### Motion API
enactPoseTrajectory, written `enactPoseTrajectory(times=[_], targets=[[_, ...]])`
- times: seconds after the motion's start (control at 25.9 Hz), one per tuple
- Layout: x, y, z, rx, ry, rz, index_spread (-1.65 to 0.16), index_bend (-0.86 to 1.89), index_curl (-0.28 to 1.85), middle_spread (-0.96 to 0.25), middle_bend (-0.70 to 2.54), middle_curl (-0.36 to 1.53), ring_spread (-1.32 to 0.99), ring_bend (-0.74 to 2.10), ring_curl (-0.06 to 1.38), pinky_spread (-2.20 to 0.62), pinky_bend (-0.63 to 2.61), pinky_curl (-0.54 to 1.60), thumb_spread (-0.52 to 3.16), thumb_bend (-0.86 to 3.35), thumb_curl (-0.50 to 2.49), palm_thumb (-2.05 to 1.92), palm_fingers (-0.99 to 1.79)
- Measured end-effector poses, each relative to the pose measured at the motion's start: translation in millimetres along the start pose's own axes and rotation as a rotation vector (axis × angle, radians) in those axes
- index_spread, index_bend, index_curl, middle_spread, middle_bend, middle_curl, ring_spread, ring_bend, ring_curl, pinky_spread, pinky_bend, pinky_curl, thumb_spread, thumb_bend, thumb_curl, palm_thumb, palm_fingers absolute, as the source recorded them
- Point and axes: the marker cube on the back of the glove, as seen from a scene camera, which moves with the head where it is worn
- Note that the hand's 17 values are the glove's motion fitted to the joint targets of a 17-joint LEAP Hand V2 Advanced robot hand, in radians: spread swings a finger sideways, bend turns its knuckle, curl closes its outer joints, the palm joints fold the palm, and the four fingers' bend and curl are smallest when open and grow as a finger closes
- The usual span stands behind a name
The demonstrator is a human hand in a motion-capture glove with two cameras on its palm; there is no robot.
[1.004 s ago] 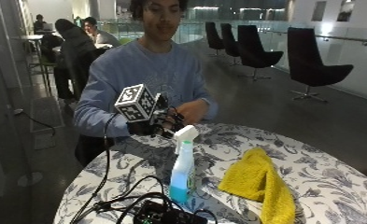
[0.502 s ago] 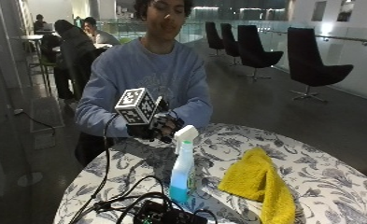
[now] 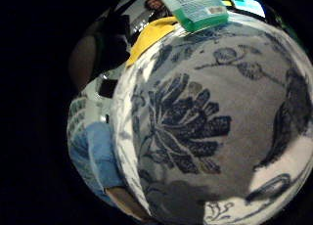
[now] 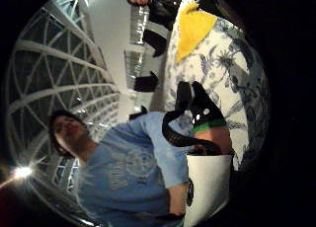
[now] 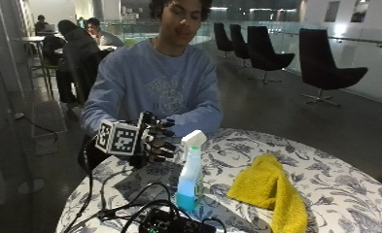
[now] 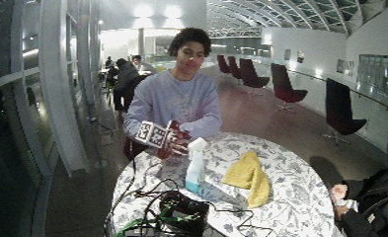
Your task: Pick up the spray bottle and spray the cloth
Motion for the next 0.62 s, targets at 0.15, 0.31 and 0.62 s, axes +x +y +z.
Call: enactPoseTrajectory(times=[0.15, 0.31, 0.62], targets=[[7, -3, -12, 0.079, -0.065, 0.027, -0.37, 0.11, 0.23, -0.05, 0.17, 0.28, 0.02, 0.46, 0.31, 0.19, 0.41, 0.32, 1.09, 0.21, 0.38, 0.65, 0.55], [11, -10, -15, 0.117, -0.030, 0.049, -0.38, 0.10, 0.22, -0.03, 0.18, 0.29, 0.03, 0.45, 0.31, 0.21, 0.44, 0.33, 1.10, 0.17, 0.39, 0.64, 0.49], [27, -55, -12, 0.211, 0.055, 0.108, -0.40, 0.09, 0.20, 0.00, 0.20, 0.31, 0.05, 0.41, 0.31, 0.23, 0.49, 0.35, 1.10, 0.10, 0.39, 0.64, 0.39]])
